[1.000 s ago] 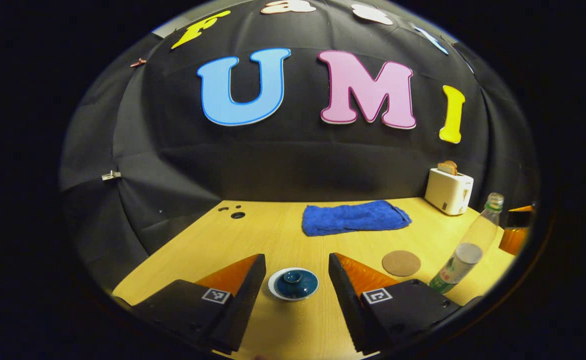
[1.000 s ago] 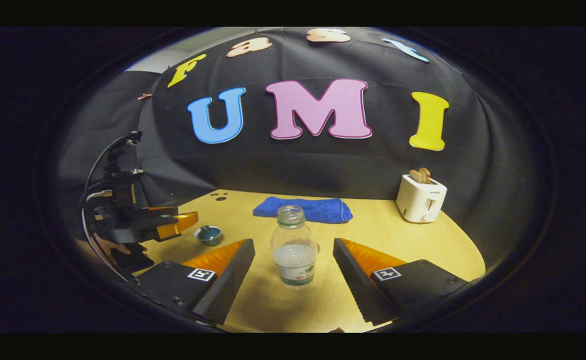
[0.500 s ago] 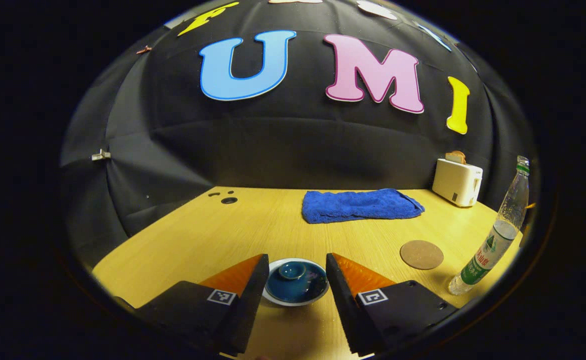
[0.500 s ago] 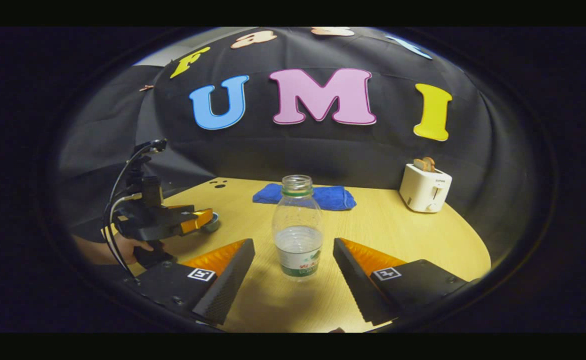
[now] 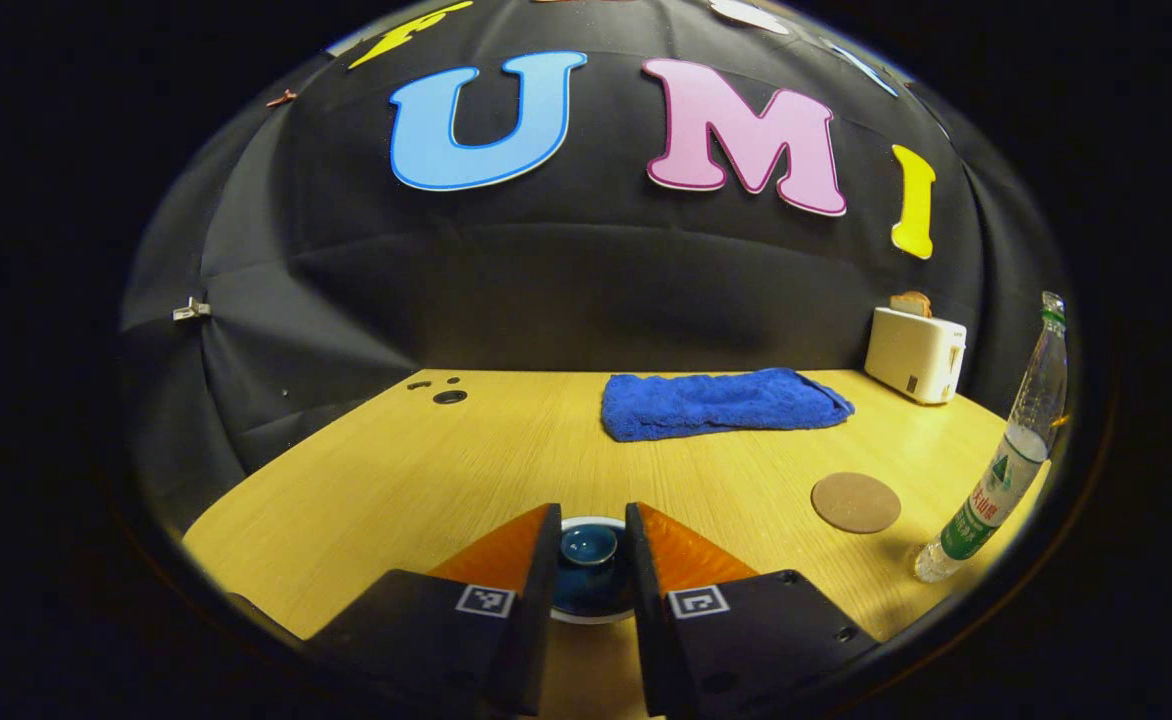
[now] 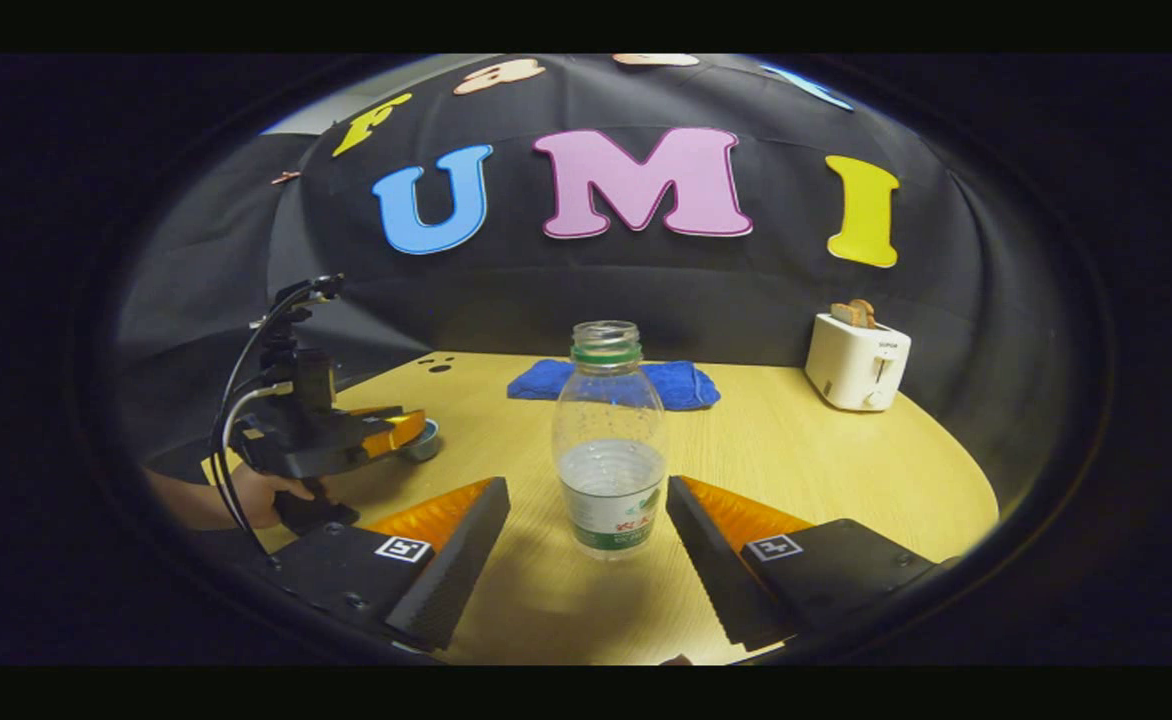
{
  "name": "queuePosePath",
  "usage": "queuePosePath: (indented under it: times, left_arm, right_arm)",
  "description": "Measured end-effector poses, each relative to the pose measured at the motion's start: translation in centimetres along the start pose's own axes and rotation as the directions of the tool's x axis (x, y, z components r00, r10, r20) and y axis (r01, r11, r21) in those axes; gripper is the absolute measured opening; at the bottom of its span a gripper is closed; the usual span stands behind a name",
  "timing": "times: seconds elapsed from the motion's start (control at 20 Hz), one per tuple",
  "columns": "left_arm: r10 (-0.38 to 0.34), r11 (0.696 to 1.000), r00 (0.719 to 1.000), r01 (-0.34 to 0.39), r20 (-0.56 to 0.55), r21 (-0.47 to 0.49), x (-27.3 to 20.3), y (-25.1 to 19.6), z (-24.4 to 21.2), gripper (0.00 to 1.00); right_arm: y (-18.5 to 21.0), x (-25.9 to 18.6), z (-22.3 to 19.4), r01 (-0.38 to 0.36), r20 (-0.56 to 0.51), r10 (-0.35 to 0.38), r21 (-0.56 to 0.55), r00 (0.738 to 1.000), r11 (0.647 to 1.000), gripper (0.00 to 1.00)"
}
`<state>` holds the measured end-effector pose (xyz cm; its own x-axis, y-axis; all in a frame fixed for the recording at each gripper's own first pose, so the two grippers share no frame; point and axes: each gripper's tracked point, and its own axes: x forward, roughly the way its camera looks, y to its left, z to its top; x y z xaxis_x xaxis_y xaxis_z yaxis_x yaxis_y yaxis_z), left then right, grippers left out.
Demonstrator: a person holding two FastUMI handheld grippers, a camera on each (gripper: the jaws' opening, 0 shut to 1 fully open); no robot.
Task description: Open the teacup lid with one hand, grasp the water bottle and pour water into the teacup with the other hand; after pouring, place the water bottle on the coaster and then close the teacup lid.
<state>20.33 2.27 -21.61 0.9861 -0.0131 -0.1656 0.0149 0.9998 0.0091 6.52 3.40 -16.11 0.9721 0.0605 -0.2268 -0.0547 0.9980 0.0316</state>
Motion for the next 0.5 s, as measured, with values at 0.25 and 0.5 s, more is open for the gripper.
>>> queuePosePath:
  times: [0.25,0.5]
  left_arm:
    - [-0.009,0.999,1.0,0.009,-0.002,0.032,-0.1,0.1,0.2,0.29]
    - [-0.032,0.997,0.999,0.031,0.013,0.065,-0.2,-0.3,1.3,0.24]
  right_arm:
    - [-0.4,1.5,-0.4,0.02,0.022,-0.02,-0.008,1.0,1.0,0.98]
    - [-0.3,2.9,-1.2,0.024,0.03,-0.025,0.011,0.999,1.0,0.98]
